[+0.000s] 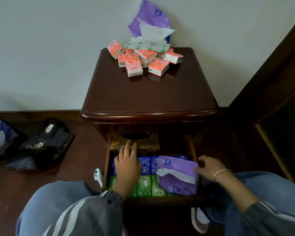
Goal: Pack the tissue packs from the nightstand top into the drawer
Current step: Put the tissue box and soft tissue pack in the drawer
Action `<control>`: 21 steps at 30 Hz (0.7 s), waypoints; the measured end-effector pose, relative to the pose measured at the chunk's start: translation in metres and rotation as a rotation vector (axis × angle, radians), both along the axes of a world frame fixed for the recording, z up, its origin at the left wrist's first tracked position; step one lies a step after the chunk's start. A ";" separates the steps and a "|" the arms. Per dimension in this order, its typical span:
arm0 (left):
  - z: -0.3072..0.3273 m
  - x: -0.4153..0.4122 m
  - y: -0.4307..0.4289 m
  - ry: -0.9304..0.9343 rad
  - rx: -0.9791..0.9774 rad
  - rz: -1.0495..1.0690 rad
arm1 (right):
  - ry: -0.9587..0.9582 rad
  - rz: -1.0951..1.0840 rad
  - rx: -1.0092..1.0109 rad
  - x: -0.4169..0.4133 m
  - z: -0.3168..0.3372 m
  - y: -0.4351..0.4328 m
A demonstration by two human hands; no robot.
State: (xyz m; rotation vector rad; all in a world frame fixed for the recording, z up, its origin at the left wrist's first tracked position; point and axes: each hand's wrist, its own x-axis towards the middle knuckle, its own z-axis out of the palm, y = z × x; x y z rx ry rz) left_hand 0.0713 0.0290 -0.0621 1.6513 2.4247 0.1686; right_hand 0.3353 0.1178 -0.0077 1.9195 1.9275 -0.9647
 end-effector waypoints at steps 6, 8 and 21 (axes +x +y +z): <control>-0.029 -0.011 0.002 0.064 -0.240 -0.121 | 0.196 -0.130 -0.072 0.013 -0.006 -0.010; -0.032 -0.013 0.004 0.056 -0.232 -0.118 | 0.214 -0.160 -0.064 0.012 -0.007 -0.010; 0.014 0.000 0.015 -0.697 -0.140 0.166 | 0.477 -0.476 -0.116 0.011 -0.013 -0.002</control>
